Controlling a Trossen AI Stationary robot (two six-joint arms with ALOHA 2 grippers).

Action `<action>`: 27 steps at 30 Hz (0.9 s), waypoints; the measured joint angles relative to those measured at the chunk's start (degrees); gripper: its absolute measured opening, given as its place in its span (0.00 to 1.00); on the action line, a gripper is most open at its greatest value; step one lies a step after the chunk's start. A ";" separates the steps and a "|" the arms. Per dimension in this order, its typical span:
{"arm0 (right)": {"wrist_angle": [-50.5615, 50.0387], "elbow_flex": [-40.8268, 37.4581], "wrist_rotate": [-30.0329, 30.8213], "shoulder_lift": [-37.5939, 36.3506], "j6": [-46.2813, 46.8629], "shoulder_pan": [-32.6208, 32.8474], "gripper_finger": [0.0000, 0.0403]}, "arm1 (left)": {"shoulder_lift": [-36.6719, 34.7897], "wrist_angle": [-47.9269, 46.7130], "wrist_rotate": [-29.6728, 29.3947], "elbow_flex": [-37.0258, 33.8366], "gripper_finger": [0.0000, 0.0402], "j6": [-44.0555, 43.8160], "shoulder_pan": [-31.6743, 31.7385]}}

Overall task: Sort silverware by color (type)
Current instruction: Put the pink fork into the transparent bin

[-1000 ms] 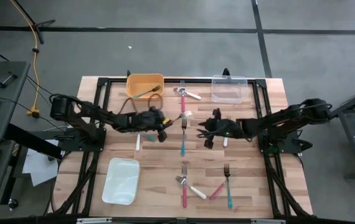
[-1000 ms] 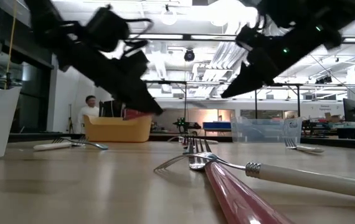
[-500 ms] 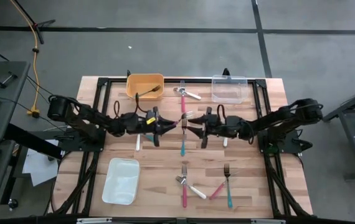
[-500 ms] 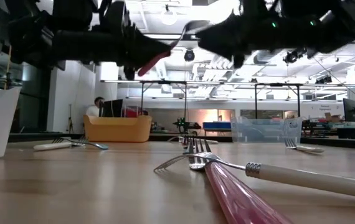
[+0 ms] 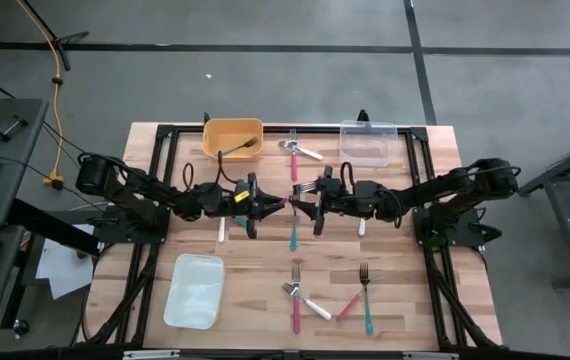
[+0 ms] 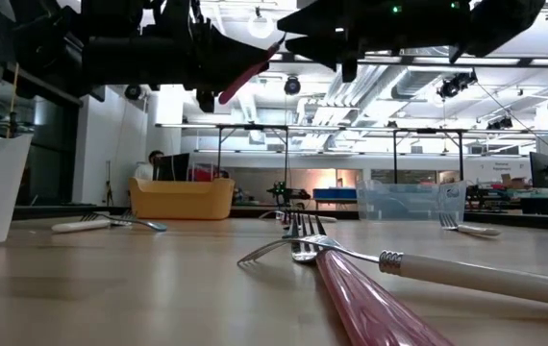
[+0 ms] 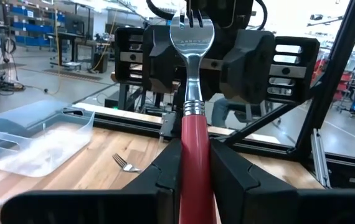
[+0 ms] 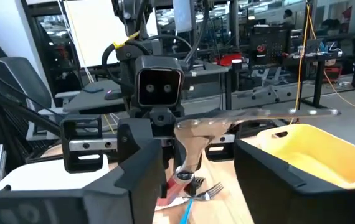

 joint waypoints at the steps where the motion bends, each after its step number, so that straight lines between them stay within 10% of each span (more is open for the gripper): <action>1: 0.01 0.00 -0.01 0.00 0.00 0.00 0.43 | 0.00 -0.02 0.00 0.00 0.12 -0.01 0.00; 15: -0.09 0.00 -2.40 0.00 -1.24 -0.04 0.04 | 0.01 0.28 0.09 0.00 0.12 -0.09 0.00; 27: -7.51 0.00 -2.16 -7.06 -6.62 -3.69 0.02 | -0.02 -4.23 -4.10 0.02 0.33 -1.15 0.07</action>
